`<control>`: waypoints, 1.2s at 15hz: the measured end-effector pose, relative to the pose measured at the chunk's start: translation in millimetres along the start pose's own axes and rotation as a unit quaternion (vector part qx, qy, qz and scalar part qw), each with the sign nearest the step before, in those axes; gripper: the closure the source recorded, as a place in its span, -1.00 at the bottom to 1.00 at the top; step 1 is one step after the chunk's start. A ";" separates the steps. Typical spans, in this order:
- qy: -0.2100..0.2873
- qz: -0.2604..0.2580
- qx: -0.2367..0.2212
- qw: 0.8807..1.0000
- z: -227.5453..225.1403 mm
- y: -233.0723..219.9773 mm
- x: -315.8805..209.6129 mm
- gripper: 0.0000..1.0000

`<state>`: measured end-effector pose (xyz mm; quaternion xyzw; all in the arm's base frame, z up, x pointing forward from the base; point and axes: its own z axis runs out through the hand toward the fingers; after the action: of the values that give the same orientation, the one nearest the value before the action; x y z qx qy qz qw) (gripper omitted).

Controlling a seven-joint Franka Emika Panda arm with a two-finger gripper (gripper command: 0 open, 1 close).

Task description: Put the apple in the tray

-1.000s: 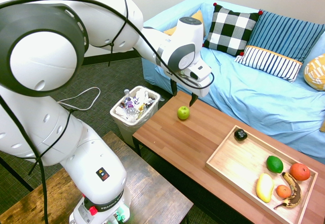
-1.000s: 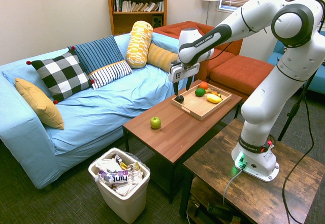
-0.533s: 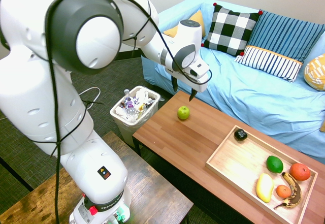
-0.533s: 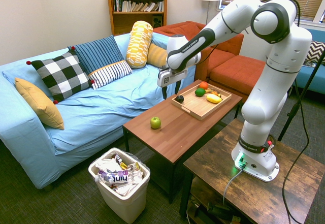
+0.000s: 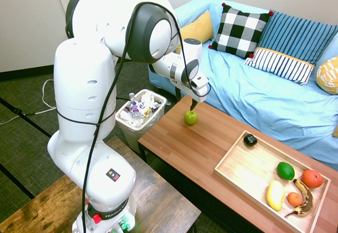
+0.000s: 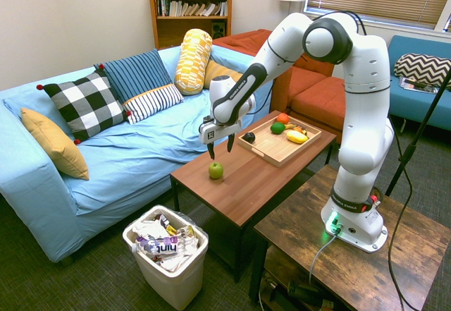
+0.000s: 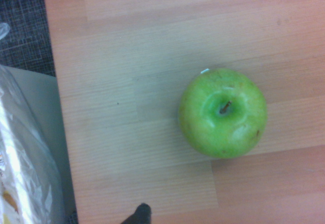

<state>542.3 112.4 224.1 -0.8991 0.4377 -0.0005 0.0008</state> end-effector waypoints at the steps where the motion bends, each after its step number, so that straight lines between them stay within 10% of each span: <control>1: 0.004 0.005 -0.004 1.000 7.1 -6.8 2.6 -1.00; 17: -0.002 0.064 -0.076 0.995 106.5 -46.5 39.5 -1.00; 18: -0.005 0.066 -0.080 0.995 107.8 -45.9 40.8 1.00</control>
<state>603.8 108.8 116.4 -0.8657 0.4943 0.0386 -0.0686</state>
